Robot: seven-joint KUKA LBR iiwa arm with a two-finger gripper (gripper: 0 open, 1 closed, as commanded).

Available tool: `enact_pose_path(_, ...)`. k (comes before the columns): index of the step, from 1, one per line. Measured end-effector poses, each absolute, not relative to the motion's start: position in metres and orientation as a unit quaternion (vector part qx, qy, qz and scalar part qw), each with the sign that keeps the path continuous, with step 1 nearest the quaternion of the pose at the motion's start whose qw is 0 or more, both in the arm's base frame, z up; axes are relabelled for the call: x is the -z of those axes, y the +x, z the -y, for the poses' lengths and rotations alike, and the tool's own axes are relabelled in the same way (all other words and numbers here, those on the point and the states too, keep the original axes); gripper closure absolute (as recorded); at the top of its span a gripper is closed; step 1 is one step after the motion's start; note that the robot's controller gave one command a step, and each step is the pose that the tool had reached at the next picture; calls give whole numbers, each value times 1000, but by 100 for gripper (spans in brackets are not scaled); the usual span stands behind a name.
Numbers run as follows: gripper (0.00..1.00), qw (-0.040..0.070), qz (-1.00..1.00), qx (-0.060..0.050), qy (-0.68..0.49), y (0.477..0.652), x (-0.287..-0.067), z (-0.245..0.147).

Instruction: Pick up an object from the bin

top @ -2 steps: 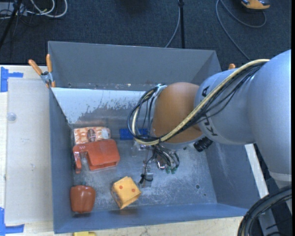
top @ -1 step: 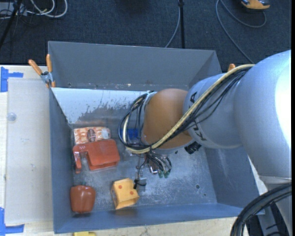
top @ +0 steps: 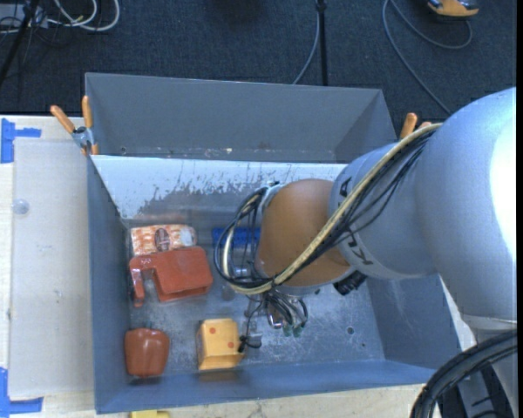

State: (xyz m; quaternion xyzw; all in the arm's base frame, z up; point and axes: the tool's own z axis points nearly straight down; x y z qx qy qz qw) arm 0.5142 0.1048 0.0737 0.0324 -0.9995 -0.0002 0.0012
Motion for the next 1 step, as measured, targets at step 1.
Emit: enact_pose_path(1, 0, 5, 1000, 0, -16, 487, -71, -109)
